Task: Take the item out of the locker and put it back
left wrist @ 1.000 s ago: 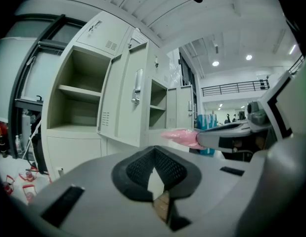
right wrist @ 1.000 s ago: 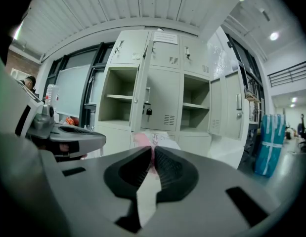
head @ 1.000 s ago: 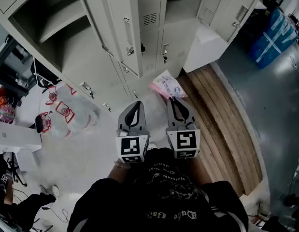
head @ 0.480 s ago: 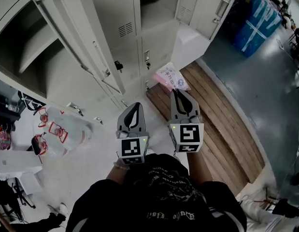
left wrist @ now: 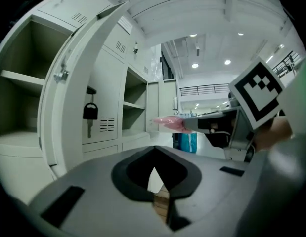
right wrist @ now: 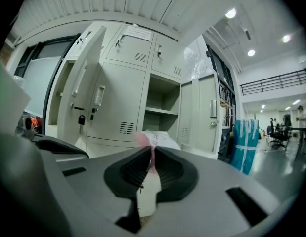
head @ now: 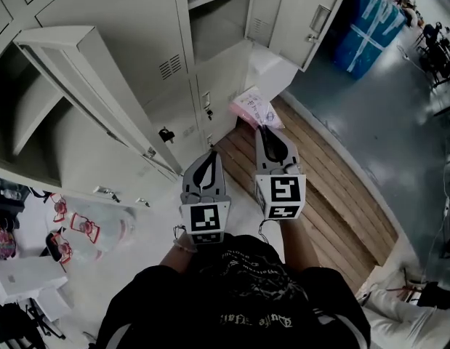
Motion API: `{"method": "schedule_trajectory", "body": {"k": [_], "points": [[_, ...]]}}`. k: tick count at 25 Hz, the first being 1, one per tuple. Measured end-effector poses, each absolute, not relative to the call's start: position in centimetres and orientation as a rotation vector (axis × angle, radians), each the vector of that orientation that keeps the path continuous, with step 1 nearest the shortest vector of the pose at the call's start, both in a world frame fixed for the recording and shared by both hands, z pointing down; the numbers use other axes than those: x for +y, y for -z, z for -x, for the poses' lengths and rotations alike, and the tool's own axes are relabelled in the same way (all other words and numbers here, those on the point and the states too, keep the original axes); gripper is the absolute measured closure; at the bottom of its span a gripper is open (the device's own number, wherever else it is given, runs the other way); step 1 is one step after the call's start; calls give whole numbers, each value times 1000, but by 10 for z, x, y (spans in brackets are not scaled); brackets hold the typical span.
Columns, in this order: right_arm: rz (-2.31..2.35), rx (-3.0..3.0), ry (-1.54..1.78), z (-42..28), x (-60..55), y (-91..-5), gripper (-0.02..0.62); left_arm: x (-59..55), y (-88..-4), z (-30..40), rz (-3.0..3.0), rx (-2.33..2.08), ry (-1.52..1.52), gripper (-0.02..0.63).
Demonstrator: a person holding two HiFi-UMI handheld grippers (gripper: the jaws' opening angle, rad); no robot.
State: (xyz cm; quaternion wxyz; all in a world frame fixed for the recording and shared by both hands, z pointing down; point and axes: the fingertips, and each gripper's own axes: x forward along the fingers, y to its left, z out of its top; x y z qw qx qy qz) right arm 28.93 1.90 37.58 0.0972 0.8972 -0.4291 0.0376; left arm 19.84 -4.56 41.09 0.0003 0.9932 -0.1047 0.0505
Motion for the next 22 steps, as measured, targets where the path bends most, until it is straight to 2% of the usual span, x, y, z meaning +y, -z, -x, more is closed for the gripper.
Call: {"method": "schedule_trajectory", "body": {"k": [10,22], "points": [[-2677,-1203,-74,-350,-38,-358,571,-48,-401,-244,-3138,-129,-127,600],[-2652,-1232,-114,-387,-65,-364,571,-76,-413,-269,-3029,-247,-191,599]]}}
